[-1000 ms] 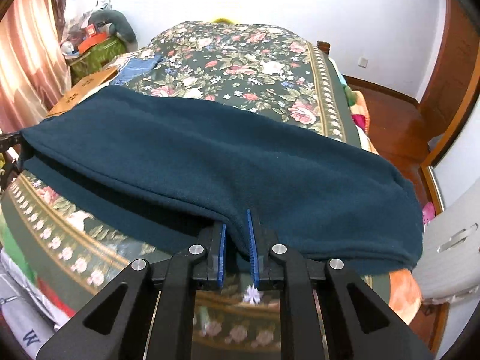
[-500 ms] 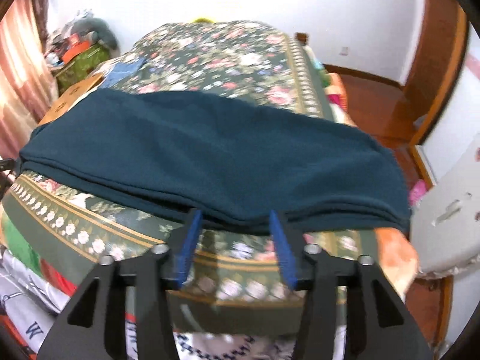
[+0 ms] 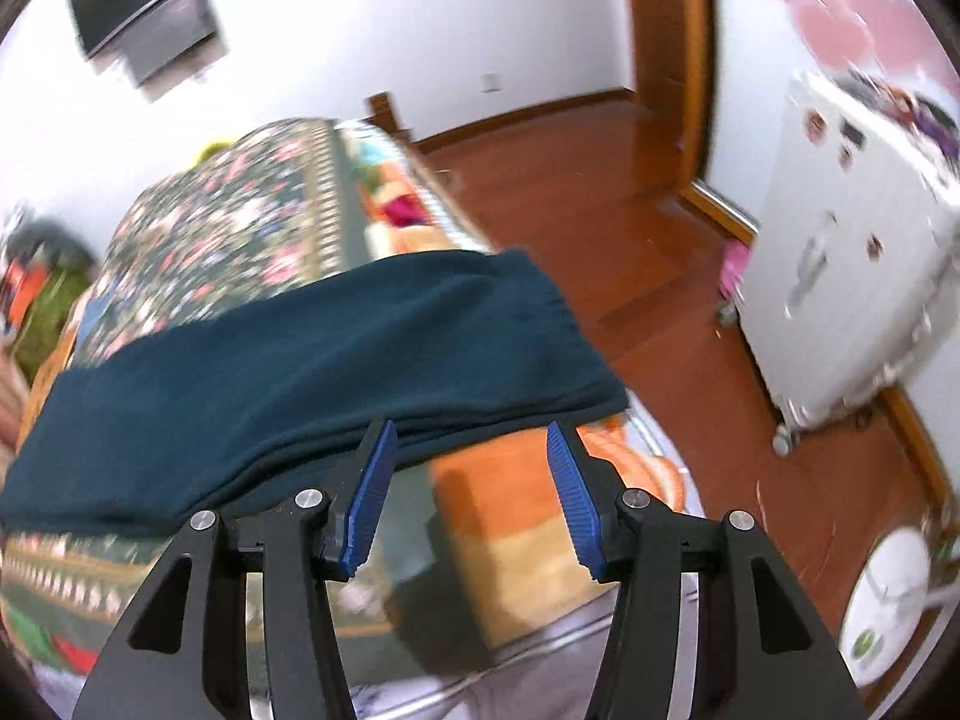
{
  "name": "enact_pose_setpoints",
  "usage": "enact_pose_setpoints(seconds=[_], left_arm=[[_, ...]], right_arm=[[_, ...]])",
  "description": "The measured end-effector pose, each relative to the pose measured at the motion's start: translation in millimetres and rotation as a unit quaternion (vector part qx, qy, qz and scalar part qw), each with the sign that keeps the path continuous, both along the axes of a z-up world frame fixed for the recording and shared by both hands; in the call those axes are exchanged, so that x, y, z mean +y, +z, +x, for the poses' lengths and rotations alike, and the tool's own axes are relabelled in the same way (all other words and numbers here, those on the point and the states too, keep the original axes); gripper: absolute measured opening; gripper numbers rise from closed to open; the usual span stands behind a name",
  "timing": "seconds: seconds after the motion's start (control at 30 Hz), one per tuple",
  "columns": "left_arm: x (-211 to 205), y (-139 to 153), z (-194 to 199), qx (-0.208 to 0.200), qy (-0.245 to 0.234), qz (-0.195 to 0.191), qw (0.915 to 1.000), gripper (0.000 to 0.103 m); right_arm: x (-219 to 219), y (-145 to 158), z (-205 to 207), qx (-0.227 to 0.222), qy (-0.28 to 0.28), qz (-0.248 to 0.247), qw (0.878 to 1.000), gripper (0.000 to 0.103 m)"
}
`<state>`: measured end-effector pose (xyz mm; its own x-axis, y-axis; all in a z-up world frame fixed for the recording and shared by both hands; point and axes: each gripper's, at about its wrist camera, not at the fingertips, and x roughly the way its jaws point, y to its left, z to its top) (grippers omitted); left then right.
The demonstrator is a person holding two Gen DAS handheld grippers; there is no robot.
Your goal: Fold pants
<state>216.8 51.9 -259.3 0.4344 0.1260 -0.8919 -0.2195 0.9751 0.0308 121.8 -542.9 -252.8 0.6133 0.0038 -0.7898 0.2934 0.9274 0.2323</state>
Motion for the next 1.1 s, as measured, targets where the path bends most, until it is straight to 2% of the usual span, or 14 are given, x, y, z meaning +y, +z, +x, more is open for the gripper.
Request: enact_pose_setpoints(seconds=[0.13,0.27,0.4,0.5,0.53,0.57,0.67,0.83,0.97,1.1], left_arm=[[-9,-23,9,0.033,-0.005,-0.030,0.9990,0.053],[-22,-25,12,0.031,-0.017,0.009,0.9993,0.054],[-41,-26,16,0.033,-0.039,0.076,0.9958,0.055],[-51,-29,20,0.031,-0.047,0.113,0.9919,0.055],[-52,-29,20,0.031,-0.047,0.119,0.9913,0.055],[-53,-30,22,0.031,-0.046,0.123,0.9908,0.055],[-54,-30,24,0.033,-0.045,0.131,0.9898,0.055],[-46,-26,24,0.038,-0.037,0.101,0.9934,0.055],[-32,-19,25,0.036,-0.017,0.052,0.9978,0.060],[-19,-10,23,0.022,0.005,0.014,0.9997,0.062]], right_arm=[[-14,-15,12,-0.001,-0.044,0.020,0.999,0.048],[-17,-37,31,0.020,-0.050,0.011,0.998,0.048],[-21,-54,38,0.018,-0.058,0.035,0.998,0.050],[-18,-52,38,0.007,-0.045,0.022,0.999,0.039],[-15,-51,38,0.003,-0.038,0.017,0.999,0.028],[-12,-50,39,-0.001,-0.024,0.013,1.000,0.010],[1,-44,41,-0.001,-0.010,-0.039,0.999,0.007],[-11,-32,33,-0.026,-0.026,-0.050,0.998,0.004],[-30,-20,28,-0.027,-0.049,-0.100,0.993,0.000],[-59,-22,22,0.000,-0.073,-0.077,0.994,0.001]])
